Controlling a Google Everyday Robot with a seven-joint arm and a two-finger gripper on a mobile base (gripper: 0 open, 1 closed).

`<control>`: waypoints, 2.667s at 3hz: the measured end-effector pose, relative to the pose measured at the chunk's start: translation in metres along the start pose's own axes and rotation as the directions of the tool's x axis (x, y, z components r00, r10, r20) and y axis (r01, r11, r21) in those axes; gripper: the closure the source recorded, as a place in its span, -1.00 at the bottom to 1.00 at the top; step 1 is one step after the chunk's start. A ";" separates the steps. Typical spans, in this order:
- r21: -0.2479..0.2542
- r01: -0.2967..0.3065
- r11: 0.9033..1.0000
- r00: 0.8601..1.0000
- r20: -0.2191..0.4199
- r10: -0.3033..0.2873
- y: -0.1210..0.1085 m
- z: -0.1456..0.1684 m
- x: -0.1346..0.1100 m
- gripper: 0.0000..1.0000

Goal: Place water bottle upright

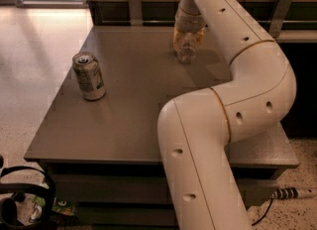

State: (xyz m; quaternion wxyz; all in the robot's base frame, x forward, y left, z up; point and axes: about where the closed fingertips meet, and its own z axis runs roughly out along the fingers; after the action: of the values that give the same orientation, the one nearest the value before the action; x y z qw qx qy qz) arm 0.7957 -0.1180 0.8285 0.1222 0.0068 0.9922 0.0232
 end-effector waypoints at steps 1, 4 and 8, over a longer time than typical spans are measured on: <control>0.069 -0.014 0.998 1.000 0.019 0.012 -0.011 -0.012 -0.003 1.00; 0.322 -0.074 0.944 0.997 0.004 0.077 -0.044 -0.051 0.013 1.00; -0.035 0.061 0.998 0.987 0.149 -0.055 -0.069 -0.088 0.056 1.00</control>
Offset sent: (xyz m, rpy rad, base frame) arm -0.0397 -0.0482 0.0593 -0.2962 0.0035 -0.1369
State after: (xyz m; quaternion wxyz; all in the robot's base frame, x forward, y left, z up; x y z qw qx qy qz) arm 0.7201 -0.1902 0.8966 0.1962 -0.0227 0.9795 0.0384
